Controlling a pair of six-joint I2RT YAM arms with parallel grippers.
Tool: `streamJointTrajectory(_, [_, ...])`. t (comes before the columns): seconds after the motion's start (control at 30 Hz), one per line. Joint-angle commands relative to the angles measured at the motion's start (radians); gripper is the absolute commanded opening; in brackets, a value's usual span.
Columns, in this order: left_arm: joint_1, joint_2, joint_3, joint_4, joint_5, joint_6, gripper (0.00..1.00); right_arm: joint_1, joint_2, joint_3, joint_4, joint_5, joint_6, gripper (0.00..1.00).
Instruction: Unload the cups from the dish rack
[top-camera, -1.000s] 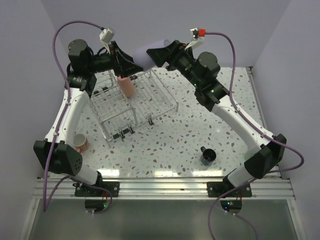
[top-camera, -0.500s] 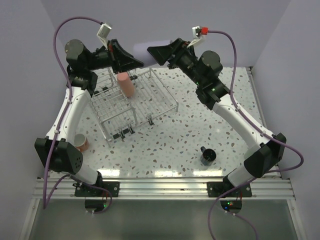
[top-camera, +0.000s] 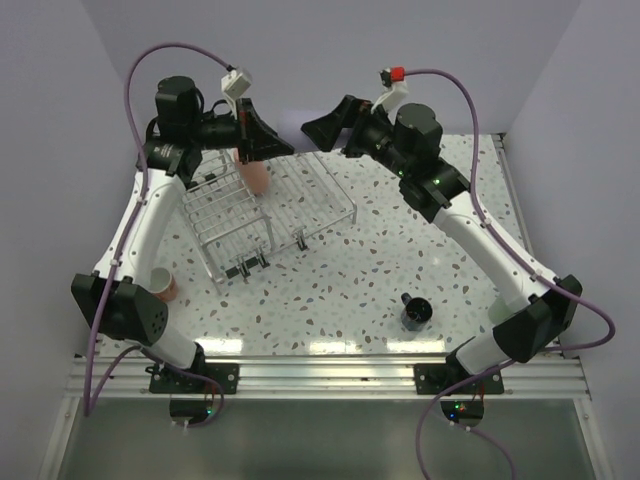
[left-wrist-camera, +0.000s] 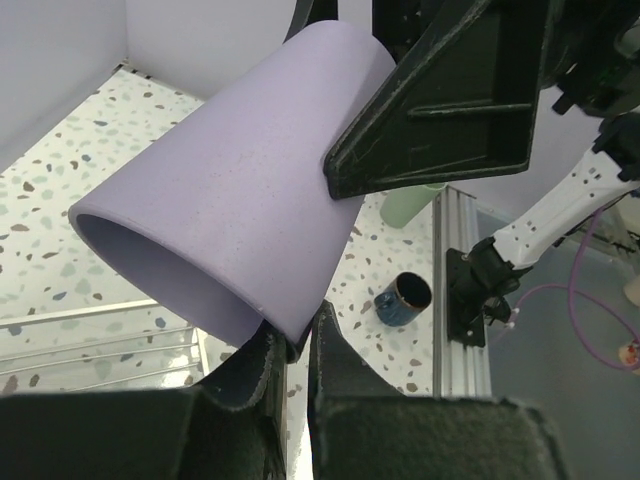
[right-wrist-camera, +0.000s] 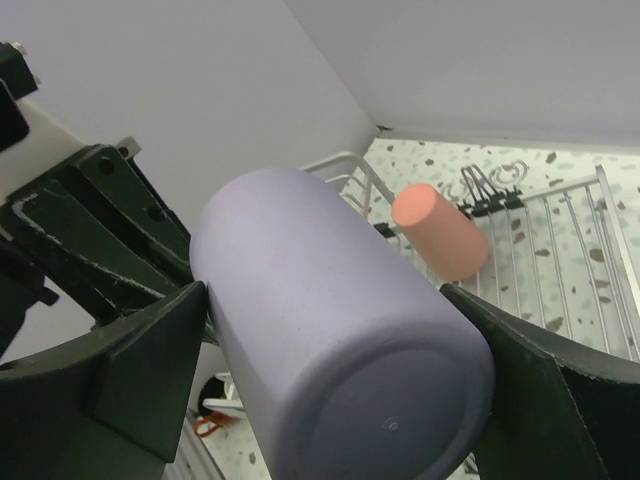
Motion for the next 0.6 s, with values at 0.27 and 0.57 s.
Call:
streamJointTrajectory(0.27, [-0.055, 0.021, 0.091, -0.538, -0.440, 0.828, 0.00, -0.023, -0.025, 0.152, -0.395, 0.140, -0.359, 0.98])
streamJointTrajectory(0.57, [-0.058, -0.032, 0.036, -0.458, -0.166, 0.755, 0.00, -0.021, -0.008, 0.111, -0.364, -0.114, -0.370, 0.95])
